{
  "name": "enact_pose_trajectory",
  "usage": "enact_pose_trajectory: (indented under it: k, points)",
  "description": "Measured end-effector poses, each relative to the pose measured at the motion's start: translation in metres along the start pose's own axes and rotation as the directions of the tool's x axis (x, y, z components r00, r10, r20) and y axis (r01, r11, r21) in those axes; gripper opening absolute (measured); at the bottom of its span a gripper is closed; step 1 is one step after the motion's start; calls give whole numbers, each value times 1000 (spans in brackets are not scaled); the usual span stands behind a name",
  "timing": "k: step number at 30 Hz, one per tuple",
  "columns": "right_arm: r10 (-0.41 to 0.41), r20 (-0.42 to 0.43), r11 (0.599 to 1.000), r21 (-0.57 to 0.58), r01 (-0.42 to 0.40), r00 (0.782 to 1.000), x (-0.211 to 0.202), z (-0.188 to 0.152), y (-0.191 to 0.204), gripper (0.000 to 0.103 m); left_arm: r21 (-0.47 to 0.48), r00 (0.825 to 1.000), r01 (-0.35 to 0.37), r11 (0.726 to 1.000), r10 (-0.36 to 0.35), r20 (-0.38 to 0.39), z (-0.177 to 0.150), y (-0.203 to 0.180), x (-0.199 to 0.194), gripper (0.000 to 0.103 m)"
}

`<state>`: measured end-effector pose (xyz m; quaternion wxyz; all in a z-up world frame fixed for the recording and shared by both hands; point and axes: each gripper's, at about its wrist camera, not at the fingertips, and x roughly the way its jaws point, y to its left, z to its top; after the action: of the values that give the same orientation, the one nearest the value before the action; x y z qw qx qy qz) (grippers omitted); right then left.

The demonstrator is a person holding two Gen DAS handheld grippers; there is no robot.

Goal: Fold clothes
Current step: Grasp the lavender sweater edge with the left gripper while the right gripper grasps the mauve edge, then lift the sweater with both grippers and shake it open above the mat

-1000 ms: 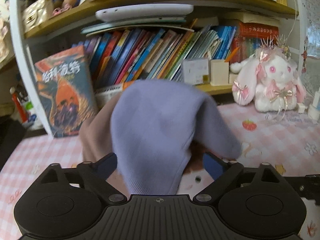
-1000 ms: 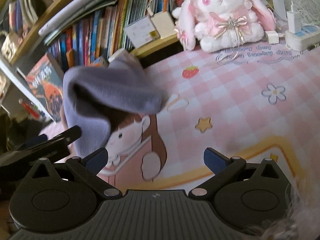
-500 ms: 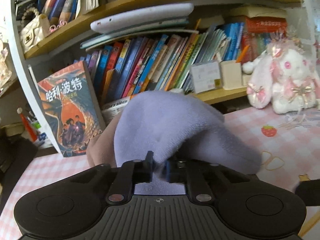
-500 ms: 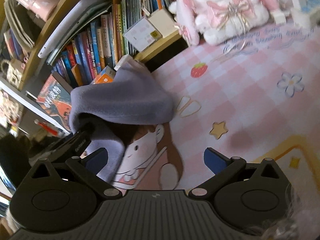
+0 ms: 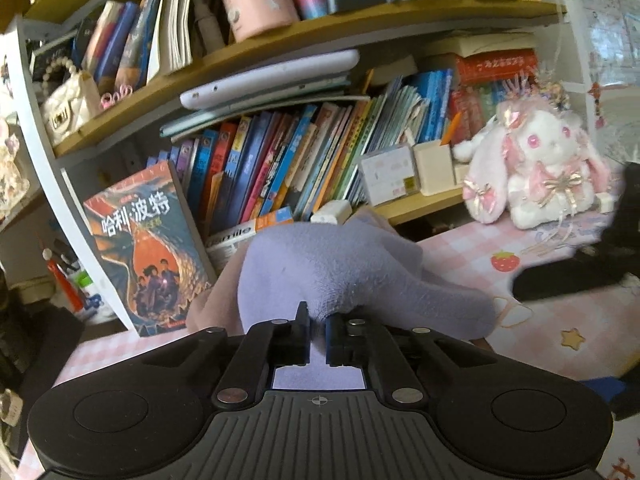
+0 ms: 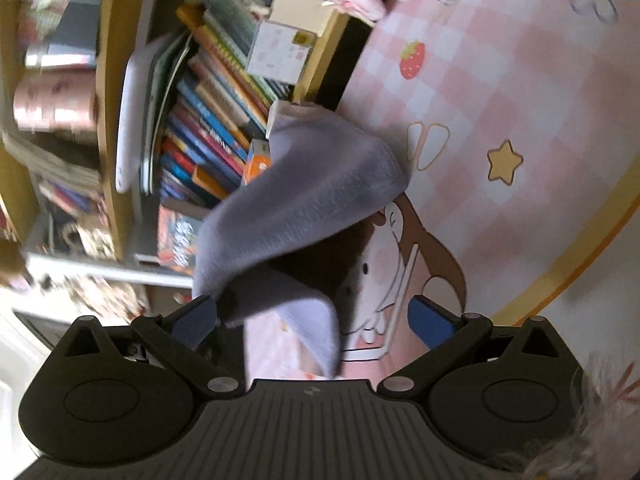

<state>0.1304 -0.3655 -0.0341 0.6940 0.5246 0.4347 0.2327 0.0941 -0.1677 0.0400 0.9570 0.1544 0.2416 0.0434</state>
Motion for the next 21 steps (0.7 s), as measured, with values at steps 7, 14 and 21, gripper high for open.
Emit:
enact_pose_trajectory:
  k: [7, 14, 21]
  points:
    - [39, -53, 993, 115, -32, 998, 6, 1, -8, 103, 79, 999, 36, 996, -38, 28, -15, -13, -46, 5]
    - [38, -121, 957, 291, -1, 992, 9, -8, -37, 99, 68, 997, 73, 995, -74, 12, -32, -20, -81, 5]
    - [57, -101, 959, 283, -27, 993, -4, -15, -35, 37, 71, 995, 87, 994, -90, 38, -34, -24, -96, 5]
